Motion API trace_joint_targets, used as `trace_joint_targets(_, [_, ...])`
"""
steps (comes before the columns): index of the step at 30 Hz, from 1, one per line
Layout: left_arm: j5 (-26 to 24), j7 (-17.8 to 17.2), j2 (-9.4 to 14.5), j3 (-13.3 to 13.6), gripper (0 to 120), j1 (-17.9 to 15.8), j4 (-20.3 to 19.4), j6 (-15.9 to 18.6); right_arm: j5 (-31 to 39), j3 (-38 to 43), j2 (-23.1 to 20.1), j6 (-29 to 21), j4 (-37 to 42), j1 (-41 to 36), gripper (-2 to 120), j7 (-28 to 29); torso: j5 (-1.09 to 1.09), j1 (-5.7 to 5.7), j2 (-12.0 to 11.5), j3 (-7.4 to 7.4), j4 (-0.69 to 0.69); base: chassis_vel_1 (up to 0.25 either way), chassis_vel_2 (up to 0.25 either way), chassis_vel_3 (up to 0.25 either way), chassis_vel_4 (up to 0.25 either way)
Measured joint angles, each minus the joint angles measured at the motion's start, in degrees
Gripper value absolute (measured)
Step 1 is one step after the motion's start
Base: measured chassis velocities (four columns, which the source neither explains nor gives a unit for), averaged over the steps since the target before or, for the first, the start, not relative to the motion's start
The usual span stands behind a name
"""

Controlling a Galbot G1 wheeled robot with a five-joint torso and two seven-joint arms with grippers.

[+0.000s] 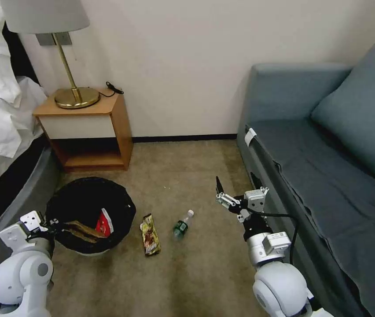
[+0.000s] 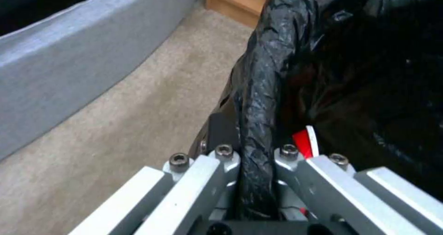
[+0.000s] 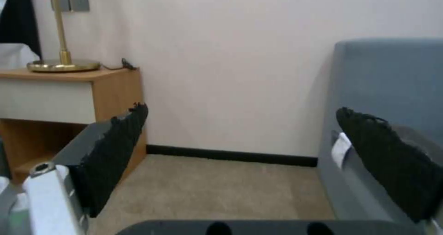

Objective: Pick up the trash bin, then pick up the garbage on the floor and place it into the trash bin.

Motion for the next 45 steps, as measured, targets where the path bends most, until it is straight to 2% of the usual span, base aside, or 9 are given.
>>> trace_joint_targets(22, [0.1, -0.02, 0.06, -0.51, 2, 0.22, 0.35, 0.0, 1.63, -4.58, -0.18, -1.52, -3.77, 5.11, 100, -1.48, 0.0, -0.01, 0.01, -0.01, 0.0, -0.031, 0.032, 0.034, -0.036])
trace_joint_targets(28, [0.06, -0.02, -0.01, -1.1, 2, 0.83, -0.13, 0.0, 5.84, -7.36, -0.73, -3.47, -4.38, 8.7, 100, -0.26, 0.0, 0.0, 0.0, 0.0, -0.01, -0.109, 0.091, 0.102, -0.118])
trace_joint_targets(31, [0.05, -0.02, -0.29, -1.49, 2, 1.48, -0.85, 0.0, 17.03, -13.03, -1.62, -10.42, -5.97, 17.36, 100, 5.16, 0.0, 0.0, 0.0, -0.01, 0.0, 0.0, 0.0, 0.0, 0.0])
trace_joint_targets(32, [0.05, -0.02, -0.29, -1.49, 2, 1.48, -0.85, 0.0, 17.03, -13.03, -1.62, -10.42, -5.97, 17.36, 100, 5.16, 0.0, 0.0, 0.0, -0.01, 0.0, 0.0, 0.0, 0.0, 0.0])
trace_joint_targets(36, [0.12, -0.04, -0.8, -1.96, 2, 1.89, -1.33, 0.0, 33.08, -21.81, -0.91, -18.38, -12.6, 30.29, 100, 13.61, 0.0, 0.0, 0.0, -0.01, 0.0, 0.0, 0.0, 0.0, 0.0])
trace_joint_targets(37, [0.12, -0.04, -0.8, -1.96, 2, 1.89, -1.33, 0.0, 33.08, -21.81, -0.91, -18.38, -12.6, 30.29, 100, 13.61, 0.0, 0.0, 0.0, -0.01, 0.0, 0.0, 0.0, 0.0, 0.0])
trace_joint_targets(41, [0.47, -0.04, -1.39, -2.23, 2, 2.23, -1.24, 0.0, 49.18, -30.08, 2.6, -24.79, -21.39, 42.98, 100, 21.57, -0.02, 0.0, 0.0, 0.0, 0.03, 0.0, 0.0, 0.0, 0.0])
trace_joint_targets(42, [0.47, -0.04, -1.39, -2.23, 2, 2.23, -1.24, 0.0, 49.18, -30.08, 2.6, -24.79, -21.39, 42.98, 100, 21.57, -0.02, 0.0, 0.0, 0.0, 0.03, 0.0, 0.0, 0.0, 0.0])
trace_joint_targets(45, [0.93, -0.01, -1.62, -2.37, 2, 2.31, -0.92, 0.0, 57.78, -34.9, 5.58, -29.42, -30.18, 48.52, 100, 25.84, -0.01, 0.0, 0.0, -0.01, 0.01, 0.0, 0.0, 0.0, 0.0])
